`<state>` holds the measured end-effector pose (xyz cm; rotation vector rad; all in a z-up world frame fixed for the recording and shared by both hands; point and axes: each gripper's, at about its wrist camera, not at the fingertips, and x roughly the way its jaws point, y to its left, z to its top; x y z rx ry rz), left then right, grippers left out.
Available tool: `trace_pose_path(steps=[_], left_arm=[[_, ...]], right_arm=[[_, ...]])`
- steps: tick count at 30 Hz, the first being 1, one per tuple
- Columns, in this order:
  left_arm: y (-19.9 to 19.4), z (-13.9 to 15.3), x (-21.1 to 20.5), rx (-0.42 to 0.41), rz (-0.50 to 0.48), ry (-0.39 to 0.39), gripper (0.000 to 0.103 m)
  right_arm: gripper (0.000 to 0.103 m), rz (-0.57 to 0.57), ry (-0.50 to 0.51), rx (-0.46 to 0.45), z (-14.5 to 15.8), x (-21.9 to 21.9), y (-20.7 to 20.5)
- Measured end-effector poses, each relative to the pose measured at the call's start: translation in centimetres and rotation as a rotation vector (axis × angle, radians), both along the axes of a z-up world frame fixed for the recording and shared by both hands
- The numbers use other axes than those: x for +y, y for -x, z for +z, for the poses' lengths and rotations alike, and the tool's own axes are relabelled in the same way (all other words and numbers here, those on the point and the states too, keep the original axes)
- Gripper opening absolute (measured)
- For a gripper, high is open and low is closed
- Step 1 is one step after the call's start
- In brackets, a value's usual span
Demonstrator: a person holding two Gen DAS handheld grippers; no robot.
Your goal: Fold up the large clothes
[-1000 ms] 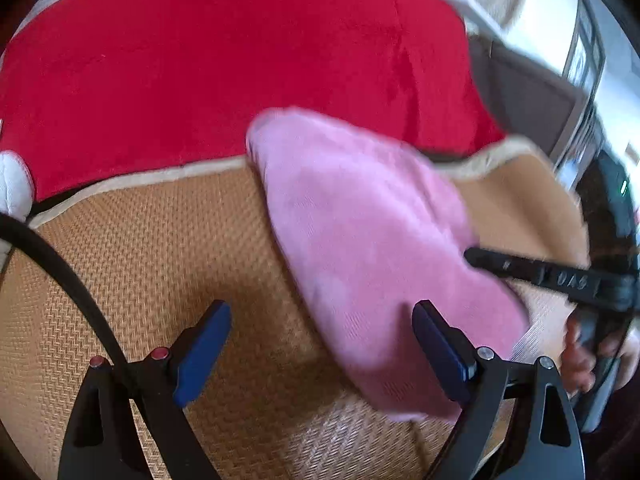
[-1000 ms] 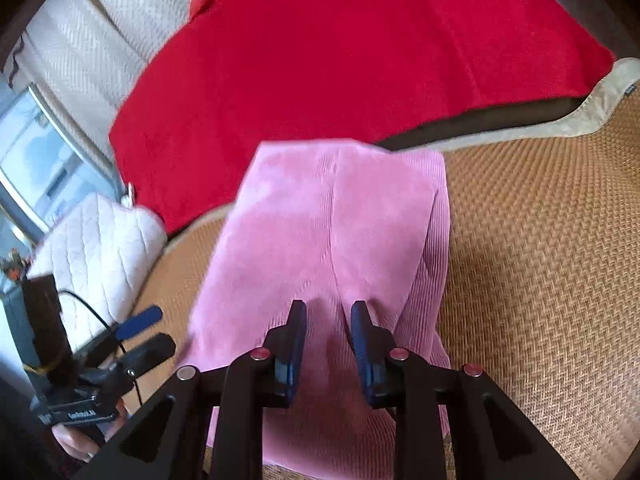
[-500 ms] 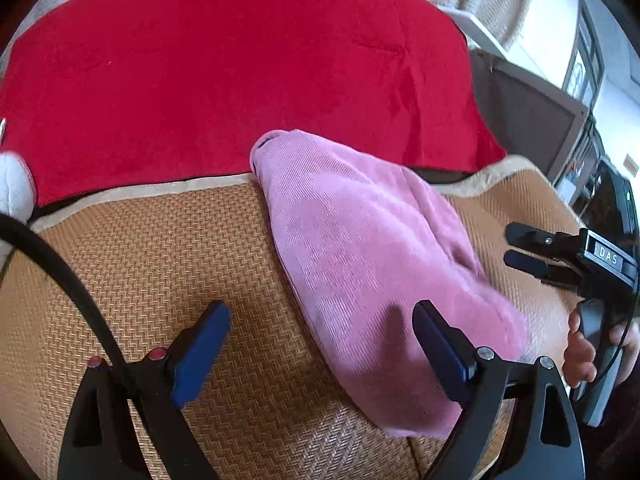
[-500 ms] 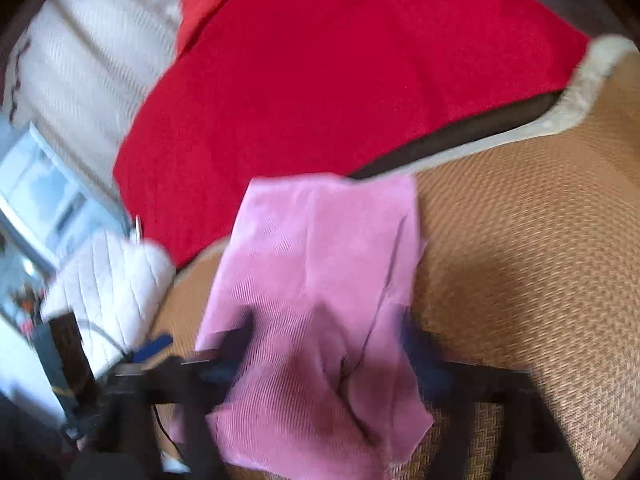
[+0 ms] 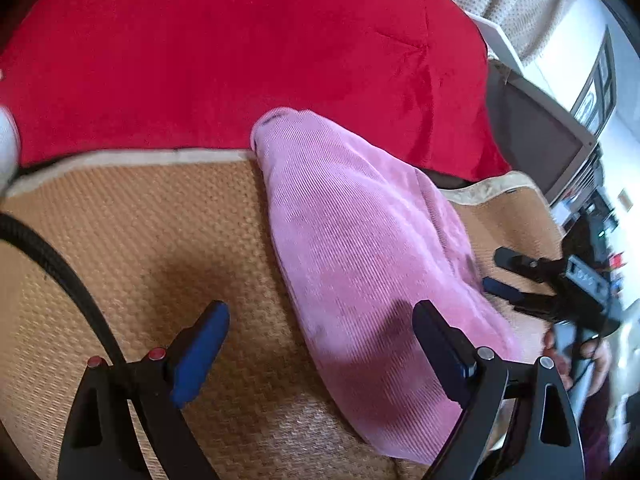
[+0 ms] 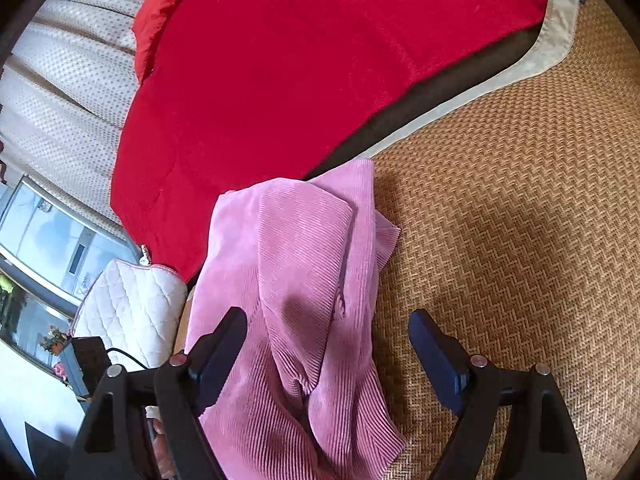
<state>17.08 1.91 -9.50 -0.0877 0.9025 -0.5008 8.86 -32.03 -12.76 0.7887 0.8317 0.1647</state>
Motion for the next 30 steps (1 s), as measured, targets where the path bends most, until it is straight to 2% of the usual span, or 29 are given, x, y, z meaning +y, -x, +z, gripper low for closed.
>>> trace_pose_path(steps=[2,5,14,23,27,30], left_arm=[[0.5,0.4,-0.4,-0.052,0.008,-0.071,0.093],[0.9,0.5,-0.8,-0.090,0.002,-0.119,0.093],[0.8,0.7,-0.7,-0.113,0.003,-0.154,0.093],[0.2,0.6,-0.6,-0.089,-0.005,-0.124,0.093],[-0.7,0.3,-0.6,-0.061,-0.019,-0.087,0.093],[-1.5,0.0,-0.2,-0.023,-0.043,-0.022,0.093]], right_arm=[[0.086,0.004,0.003,-0.003,-0.1,0.2,-0.4],[0.086,0.012,0.007,0.006,-0.5,0.7,-1.1],[0.086,0.016,0.007,0.011,-1.1,0.7,-1.8],[0.086,0.020,-0.006,0.030,-1.7,0.0,-2.4],[0.086,0.027,-0.011,0.045,-2.1,-0.2,-2.5],[0.086,0.039,-0.029,0.057,-2.6,-0.3,-2.8]])
